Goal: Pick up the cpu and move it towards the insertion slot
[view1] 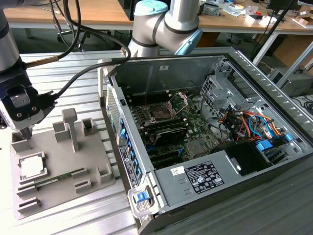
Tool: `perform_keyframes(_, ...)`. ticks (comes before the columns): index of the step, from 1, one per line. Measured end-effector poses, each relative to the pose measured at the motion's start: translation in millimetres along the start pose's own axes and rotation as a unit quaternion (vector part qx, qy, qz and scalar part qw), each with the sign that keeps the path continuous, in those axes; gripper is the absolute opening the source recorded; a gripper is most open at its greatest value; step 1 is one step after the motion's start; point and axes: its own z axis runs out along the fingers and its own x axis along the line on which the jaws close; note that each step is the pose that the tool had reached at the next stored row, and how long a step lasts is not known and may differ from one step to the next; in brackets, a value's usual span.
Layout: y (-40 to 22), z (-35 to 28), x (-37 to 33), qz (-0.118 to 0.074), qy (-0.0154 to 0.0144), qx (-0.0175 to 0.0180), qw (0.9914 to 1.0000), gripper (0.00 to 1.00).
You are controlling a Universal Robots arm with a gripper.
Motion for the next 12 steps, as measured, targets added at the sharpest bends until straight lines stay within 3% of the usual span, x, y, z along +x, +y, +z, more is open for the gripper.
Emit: perform_keyframes(12, -2.5, 1.6, 1.2, 0.000, 0.0001, 0.0001, 1.00000, 0.11)
